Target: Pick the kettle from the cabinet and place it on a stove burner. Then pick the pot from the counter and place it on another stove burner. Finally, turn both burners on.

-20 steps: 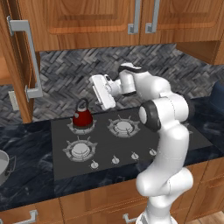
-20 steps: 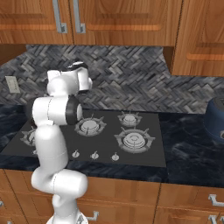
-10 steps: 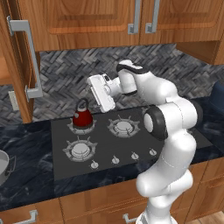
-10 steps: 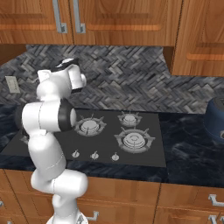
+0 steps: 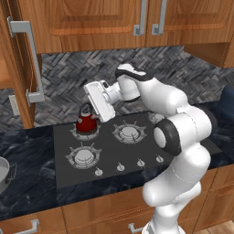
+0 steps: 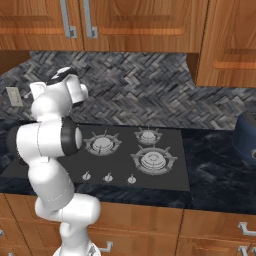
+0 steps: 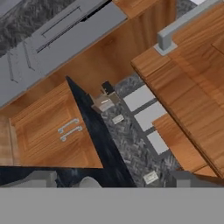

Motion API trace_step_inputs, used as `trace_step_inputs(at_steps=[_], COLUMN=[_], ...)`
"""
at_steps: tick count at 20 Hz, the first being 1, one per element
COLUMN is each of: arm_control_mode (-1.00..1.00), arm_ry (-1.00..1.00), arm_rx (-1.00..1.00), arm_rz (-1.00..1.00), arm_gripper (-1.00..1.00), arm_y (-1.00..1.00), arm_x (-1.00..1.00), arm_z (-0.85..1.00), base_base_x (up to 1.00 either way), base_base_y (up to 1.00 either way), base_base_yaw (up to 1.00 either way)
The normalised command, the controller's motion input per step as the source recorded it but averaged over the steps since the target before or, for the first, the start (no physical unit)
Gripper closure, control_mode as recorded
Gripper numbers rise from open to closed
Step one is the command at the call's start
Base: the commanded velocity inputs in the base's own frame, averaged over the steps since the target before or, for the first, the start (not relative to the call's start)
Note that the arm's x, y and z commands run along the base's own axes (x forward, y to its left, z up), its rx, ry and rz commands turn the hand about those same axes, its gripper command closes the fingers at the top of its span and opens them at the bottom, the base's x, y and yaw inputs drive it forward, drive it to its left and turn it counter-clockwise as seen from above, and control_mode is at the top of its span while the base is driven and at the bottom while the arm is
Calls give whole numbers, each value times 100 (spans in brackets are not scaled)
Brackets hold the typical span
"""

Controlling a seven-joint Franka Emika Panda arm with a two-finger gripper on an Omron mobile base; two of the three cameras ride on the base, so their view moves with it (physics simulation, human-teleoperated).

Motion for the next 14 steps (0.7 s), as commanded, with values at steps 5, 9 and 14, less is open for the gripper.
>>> trace_step_inputs(at_steps=[5, 9, 14], arm_control_mode=[-100, -100, -100], arm_ry=[0, 0, -2], arm_rx=[-2, -1, 0], arm_rz=[4, 5, 7], arm_gripper=[-100, -100, -100], arm_y=[49, 43, 33], arm_x=[0, 2, 2], arm_z=[0, -8, -21], base_base_x=[0, 0, 0], base_base_y=[0, 0, 0], base_base_yaw=[0, 0, 0])
